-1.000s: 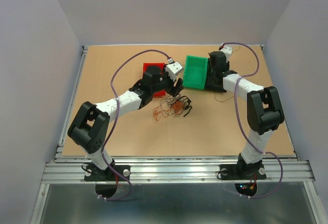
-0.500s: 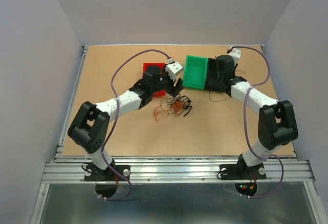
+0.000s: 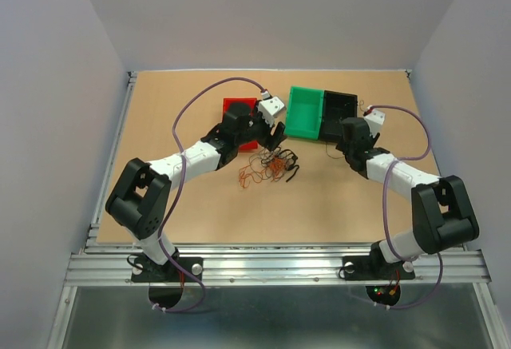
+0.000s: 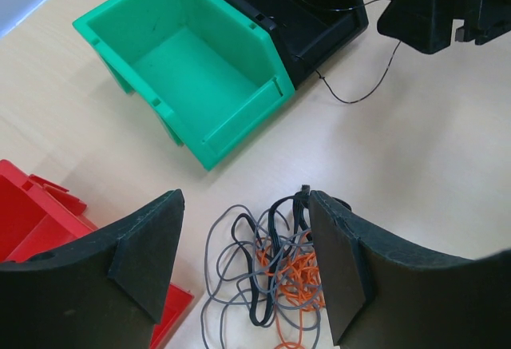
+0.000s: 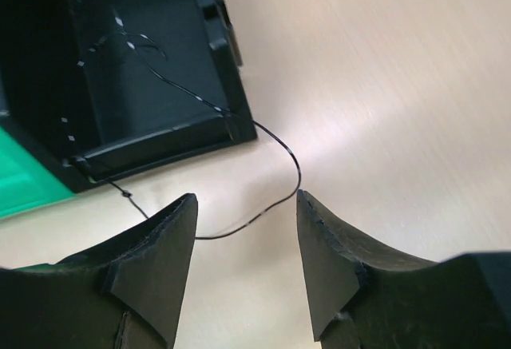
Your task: Untangle the cables
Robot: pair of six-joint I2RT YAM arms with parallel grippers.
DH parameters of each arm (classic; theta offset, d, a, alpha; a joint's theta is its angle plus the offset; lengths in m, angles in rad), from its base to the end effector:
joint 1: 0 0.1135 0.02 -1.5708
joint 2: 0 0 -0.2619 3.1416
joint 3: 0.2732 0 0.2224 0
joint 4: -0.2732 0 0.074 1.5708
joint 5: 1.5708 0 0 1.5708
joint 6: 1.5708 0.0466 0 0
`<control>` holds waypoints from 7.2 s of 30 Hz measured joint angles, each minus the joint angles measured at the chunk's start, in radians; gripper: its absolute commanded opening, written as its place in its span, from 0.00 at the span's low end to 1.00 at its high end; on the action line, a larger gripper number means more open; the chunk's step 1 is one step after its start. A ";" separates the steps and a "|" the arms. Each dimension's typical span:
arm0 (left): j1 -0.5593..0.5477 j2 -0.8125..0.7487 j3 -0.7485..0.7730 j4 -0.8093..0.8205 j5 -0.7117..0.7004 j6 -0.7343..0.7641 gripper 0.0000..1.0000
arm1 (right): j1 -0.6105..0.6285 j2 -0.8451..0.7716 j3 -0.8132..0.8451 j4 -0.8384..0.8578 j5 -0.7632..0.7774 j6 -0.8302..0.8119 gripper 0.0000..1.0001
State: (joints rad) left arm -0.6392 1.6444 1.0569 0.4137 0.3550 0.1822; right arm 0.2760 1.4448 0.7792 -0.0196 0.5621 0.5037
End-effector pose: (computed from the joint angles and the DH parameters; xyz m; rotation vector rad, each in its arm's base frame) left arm 0.2846 -0.2317 0.2856 0.9445 1.5058 -0.6414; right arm 0.2766 0.0525 0.2165 0.5296 2.0749 -0.1842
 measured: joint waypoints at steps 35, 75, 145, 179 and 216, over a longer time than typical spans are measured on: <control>0.000 0.000 0.000 -0.006 -0.001 0.004 0.75 | 0.018 0.096 0.210 -0.082 0.214 -0.039 0.01; 0.000 0.000 0.000 -0.007 0.003 0.012 0.75 | 0.281 0.205 0.721 -0.130 0.544 -0.354 0.01; 0.000 0.000 0.000 -0.008 -0.001 0.015 0.75 | 0.286 -0.148 0.540 0.096 0.424 -0.381 0.01; 0.000 0.000 0.000 -0.013 0.000 0.016 0.75 | -0.113 0.082 0.349 0.034 -0.050 -0.077 0.01; -0.053 0.320 0.517 -0.173 0.067 0.049 0.84 | -0.112 0.126 0.304 -0.285 -0.060 -0.099 0.00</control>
State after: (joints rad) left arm -0.6926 1.9644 1.5734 0.2409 0.4217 0.2310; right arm 0.1638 1.5707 1.0832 -0.3042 0.5018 0.4046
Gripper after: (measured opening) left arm 0.855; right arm 0.022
